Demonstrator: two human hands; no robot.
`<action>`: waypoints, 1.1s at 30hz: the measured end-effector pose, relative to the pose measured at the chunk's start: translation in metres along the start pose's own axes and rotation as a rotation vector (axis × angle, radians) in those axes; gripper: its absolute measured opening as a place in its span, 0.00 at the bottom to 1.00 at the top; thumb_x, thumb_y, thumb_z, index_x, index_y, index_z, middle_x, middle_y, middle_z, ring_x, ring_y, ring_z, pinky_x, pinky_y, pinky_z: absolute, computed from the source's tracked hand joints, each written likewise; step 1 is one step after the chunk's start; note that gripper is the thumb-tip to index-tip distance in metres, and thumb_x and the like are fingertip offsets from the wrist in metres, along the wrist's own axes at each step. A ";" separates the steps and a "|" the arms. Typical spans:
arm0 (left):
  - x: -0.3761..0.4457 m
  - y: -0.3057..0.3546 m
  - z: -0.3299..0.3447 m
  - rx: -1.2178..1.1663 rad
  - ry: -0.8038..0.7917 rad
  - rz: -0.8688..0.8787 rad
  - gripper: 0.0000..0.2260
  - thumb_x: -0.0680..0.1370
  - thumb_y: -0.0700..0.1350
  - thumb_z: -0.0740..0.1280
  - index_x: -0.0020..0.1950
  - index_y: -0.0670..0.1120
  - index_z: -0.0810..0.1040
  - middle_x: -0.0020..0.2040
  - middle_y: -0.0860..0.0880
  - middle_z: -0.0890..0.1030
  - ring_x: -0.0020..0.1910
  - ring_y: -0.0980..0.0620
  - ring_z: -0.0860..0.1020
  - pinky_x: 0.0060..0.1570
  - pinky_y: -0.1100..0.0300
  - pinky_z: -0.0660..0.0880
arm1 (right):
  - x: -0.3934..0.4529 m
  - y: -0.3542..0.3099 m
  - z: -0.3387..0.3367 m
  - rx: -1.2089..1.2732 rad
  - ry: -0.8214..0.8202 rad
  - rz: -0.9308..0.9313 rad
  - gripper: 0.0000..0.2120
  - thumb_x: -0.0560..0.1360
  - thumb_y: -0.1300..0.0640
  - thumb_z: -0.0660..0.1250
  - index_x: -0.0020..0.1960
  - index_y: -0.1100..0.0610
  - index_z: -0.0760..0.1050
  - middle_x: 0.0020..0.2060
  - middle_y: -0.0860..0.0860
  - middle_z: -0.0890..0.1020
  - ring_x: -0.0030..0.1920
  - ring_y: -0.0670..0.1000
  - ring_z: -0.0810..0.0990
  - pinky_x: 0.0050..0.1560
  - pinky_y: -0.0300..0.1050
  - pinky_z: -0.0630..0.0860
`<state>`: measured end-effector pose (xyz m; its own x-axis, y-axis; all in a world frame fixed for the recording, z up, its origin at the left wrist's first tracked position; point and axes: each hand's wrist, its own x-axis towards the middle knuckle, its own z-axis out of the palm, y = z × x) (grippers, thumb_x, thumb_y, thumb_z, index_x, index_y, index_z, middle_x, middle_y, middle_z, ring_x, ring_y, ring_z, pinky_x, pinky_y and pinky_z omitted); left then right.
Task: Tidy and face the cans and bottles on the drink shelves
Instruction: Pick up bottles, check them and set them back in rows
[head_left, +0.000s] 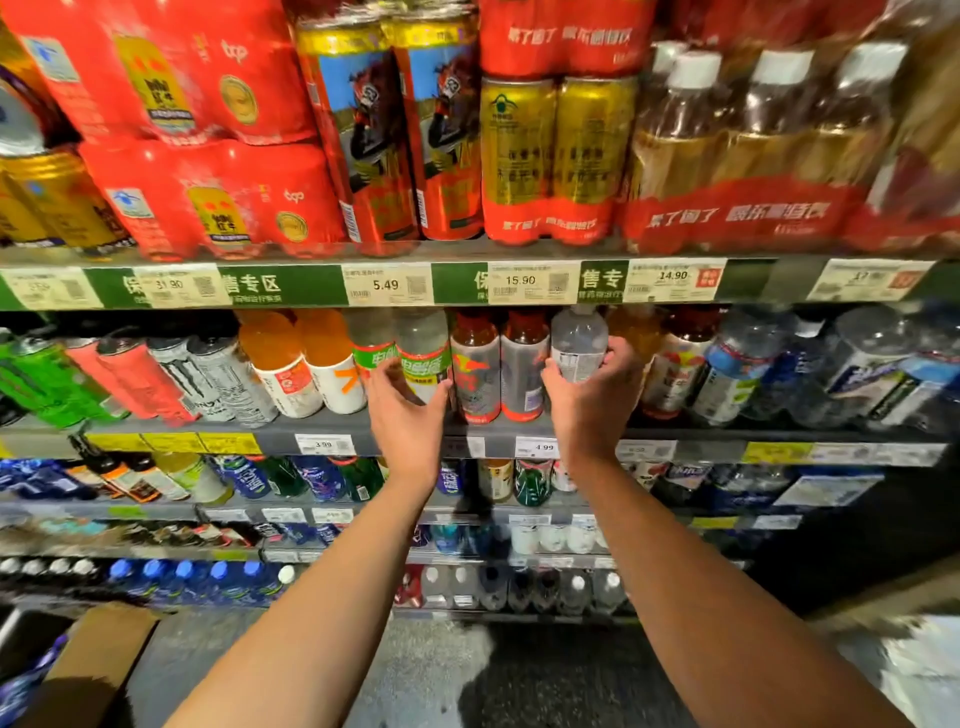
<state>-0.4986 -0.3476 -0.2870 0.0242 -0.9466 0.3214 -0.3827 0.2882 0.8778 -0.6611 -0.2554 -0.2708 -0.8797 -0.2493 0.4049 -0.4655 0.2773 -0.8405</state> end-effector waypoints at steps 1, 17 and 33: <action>0.000 0.000 0.000 -0.006 -0.006 0.005 0.27 0.69 0.52 0.79 0.63 0.47 0.72 0.54 0.49 0.78 0.53 0.49 0.77 0.56 0.52 0.76 | -0.003 -0.002 -0.002 -0.027 0.004 -0.017 0.31 0.64 0.46 0.77 0.58 0.63 0.72 0.52 0.56 0.78 0.51 0.54 0.77 0.49 0.47 0.78; 0.009 -0.010 -0.013 -0.139 -0.151 0.012 0.26 0.71 0.47 0.79 0.65 0.48 0.71 0.54 0.50 0.75 0.52 0.50 0.76 0.56 0.51 0.77 | -0.010 0.006 0.006 -0.252 0.007 -0.188 0.35 0.75 0.31 0.60 0.55 0.64 0.79 0.50 0.60 0.81 0.55 0.60 0.77 0.71 0.35 0.51; 0.013 -0.018 -0.011 -0.247 -0.217 -0.051 0.25 0.70 0.45 0.79 0.62 0.51 0.71 0.51 0.50 0.74 0.49 0.45 0.76 0.53 0.46 0.77 | -0.044 -0.009 0.000 0.014 -0.023 0.106 0.41 0.67 0.45 0.79 0.73 0.59 0.64 0.65 0.58 0.74 0.65 0.59 0.75 0.59 0.53 0.76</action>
<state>-0.4810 -0.3636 -0.2943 -0.1703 -0.9617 0.2150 -0.1504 0.2410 0.9588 -0.6179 -0.2467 -0.2812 -0.9216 -0.2400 0.3050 -0.3680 0.2906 -0.8833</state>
